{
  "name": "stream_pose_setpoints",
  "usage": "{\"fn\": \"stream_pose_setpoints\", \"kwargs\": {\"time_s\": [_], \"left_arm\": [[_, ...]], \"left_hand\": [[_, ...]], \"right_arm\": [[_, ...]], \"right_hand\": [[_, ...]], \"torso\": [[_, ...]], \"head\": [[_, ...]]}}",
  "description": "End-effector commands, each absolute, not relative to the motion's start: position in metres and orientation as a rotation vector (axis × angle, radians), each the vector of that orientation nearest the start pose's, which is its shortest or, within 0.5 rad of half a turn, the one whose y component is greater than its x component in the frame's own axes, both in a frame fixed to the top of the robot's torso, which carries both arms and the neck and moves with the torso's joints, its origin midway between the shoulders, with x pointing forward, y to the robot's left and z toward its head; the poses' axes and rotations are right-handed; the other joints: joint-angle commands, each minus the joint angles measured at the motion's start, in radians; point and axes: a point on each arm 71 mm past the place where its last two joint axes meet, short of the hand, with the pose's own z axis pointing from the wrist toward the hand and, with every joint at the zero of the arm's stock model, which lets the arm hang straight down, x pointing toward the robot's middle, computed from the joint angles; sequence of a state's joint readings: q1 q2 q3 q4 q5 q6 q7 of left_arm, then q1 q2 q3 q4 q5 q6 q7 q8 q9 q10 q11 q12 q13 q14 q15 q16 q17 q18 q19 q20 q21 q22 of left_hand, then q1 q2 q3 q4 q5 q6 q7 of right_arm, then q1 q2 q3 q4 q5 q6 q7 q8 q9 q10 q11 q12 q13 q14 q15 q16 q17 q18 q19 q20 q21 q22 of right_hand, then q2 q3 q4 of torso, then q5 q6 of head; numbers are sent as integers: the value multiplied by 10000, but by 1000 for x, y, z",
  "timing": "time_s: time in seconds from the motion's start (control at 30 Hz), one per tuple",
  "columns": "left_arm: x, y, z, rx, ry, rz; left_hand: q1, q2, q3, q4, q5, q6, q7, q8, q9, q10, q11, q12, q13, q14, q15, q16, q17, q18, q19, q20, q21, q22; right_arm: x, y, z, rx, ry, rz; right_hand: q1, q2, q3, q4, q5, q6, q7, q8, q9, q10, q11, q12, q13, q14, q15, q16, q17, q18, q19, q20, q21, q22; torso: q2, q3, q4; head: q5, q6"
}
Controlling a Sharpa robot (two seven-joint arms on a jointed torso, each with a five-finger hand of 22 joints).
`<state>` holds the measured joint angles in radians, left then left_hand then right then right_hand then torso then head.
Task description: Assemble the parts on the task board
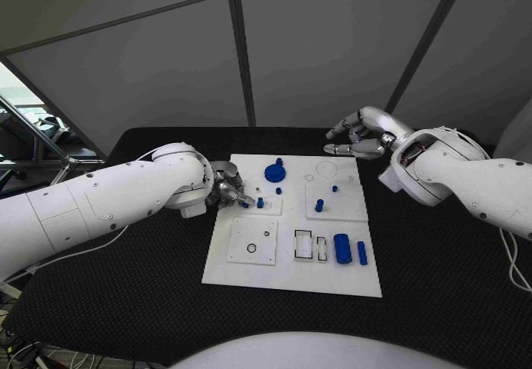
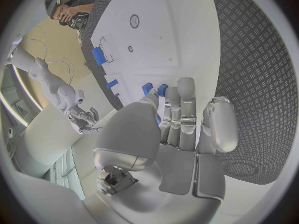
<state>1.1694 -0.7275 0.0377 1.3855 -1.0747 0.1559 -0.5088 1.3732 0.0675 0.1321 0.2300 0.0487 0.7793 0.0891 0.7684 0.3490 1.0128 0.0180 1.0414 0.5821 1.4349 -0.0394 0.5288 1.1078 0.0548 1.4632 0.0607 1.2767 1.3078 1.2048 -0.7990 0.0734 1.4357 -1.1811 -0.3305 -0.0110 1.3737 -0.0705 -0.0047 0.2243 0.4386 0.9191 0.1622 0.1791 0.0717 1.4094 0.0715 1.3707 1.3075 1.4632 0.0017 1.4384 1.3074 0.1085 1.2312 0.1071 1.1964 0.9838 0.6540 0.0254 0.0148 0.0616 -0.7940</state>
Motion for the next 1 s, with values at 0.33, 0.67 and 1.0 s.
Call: {"fn": "stream_pose_setpoints", "kwargs": {"time_s": [0.33, 0.67, 1.0], "left_arm": [[502, 195, -225, -2383, 23025, -4677], [501, 196, -222, -2511, 22767, -4802], [503, 201, -208, -2454, 22795, -4765]], "left_hand": [[215, -503, 2989, -531, 67, -142, -5, 203, -35, 103, -50, -289, -114, 13, -51, 42, 50, 84, 73, -37, 173, 709], [-566, -1185, 4859, -895, 54, -194, -26, 543, 91, 335, -58, -165, 56, 63, -67, 132, 103, 79, 76, -36, 205, 796], [-804, -1395, 5342, -1162, 44, -237, -44, 677, 148, 394, -62, -130, 110, 93, -85, 200, 138, 69, 98, -48, 247, 849]], "right_arm": [[516, -204, -144, 1086, 15823, 8426], [517, -204, -144, 1072, 15831, 8435], [518, -205, -144, 1085, 15841, 8405]], "right_hand": [[30, 62, 63, 25, 45, -33, -62, 50, -16, -65, -23, -31, 461, 614, -75, -44, 547, 91, -39, -33, -34, -1], [30, 62, 63, 25, 45, -33, -62, 50, -16, -65, -23, -31, 461, 614, -75, -44, 547, 91, -39, -33, -34, -1], [30, 62, 63, 25, 45, -33, -62, 50, -16, -65, -23, -31, 461, 614, -75, -44, 547, 91, -39, -33, -34, -1]], "torso": [[-4, -1, 2], [-6, -7, 12], [7, -2, -27]], "head": [[5, 14], [4, 31], [-19, 73]]}}
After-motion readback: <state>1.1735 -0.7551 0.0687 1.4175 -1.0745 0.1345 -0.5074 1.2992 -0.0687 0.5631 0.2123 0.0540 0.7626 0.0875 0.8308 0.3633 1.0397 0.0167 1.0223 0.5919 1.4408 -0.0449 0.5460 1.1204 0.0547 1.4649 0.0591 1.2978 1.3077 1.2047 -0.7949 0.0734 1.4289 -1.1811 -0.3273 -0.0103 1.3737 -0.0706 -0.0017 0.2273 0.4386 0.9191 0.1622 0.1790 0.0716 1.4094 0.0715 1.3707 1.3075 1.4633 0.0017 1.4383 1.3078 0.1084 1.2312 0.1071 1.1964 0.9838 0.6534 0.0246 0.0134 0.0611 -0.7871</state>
